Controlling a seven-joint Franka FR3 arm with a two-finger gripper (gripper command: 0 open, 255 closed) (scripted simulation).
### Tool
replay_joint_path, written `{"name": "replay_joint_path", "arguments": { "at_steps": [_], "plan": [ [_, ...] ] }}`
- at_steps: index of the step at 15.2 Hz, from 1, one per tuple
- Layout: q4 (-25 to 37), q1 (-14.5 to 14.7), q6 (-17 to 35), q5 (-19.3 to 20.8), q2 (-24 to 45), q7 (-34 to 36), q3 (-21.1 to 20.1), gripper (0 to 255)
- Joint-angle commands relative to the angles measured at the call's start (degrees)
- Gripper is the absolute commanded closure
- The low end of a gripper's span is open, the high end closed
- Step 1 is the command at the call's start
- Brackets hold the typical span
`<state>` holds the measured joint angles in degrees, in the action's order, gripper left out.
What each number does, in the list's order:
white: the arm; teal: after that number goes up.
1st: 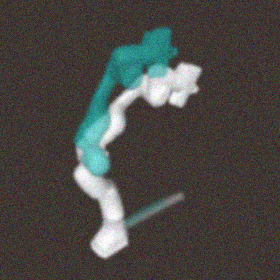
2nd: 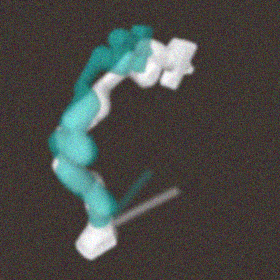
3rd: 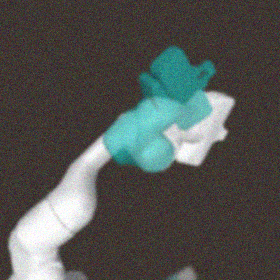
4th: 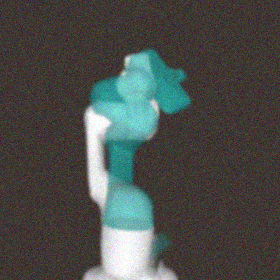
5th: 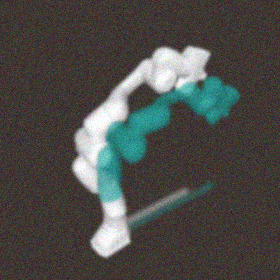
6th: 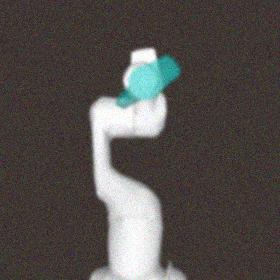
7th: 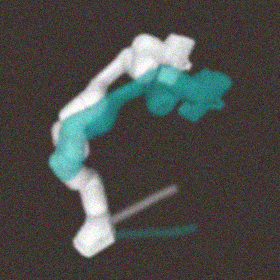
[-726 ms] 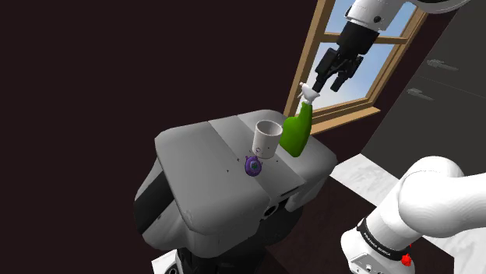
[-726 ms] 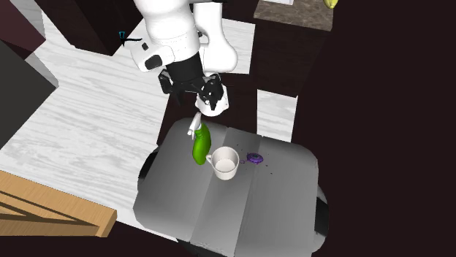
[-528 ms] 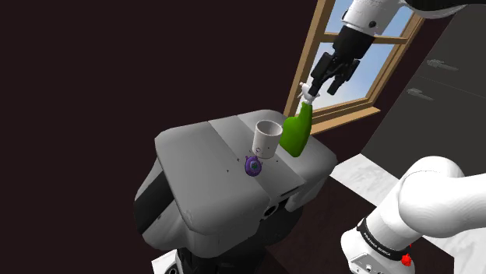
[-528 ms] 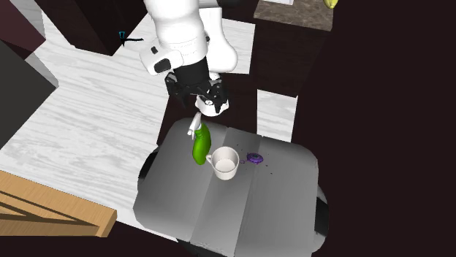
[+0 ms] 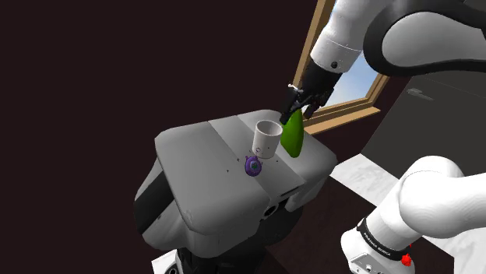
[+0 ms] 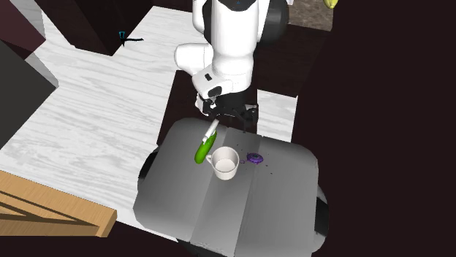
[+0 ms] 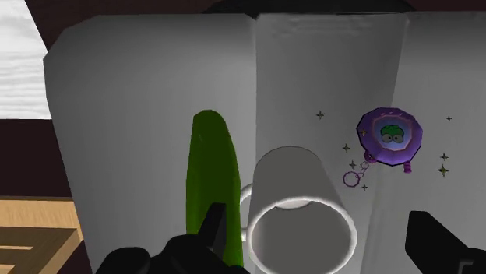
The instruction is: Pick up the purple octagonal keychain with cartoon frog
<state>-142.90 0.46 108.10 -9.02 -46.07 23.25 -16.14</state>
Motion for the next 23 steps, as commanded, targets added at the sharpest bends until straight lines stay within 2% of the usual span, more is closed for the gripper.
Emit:
{"name": "replay_joint_path", "arguments": {
  "at_steps": [1,6,10,15,19,20,23],
  "plan": [
    [-1.6,0.0,3.8,-0.2,1.4,3.4,-3.7,0],
    [-3.1,-1.4,12.5,0.6,7.1,12.4,-13.7,0],
    [-2.4,-4.6,18.7,3.5,13.3,20.6,-22.2,0],
    [-4.9,-4.9,23.0,4.1,15.3,22.1,-23.6,0],
    [-6.2,-3.7,25.3,5.9,17.1,23.9,-22.9,0],
    [-6.0,-3.8,25.2,5.9,17.1,23.9,-22.9,255],
    [-5.9,-3.9,25.2,6.0,17.2,23.9,-22.9,255]
  ]
}}
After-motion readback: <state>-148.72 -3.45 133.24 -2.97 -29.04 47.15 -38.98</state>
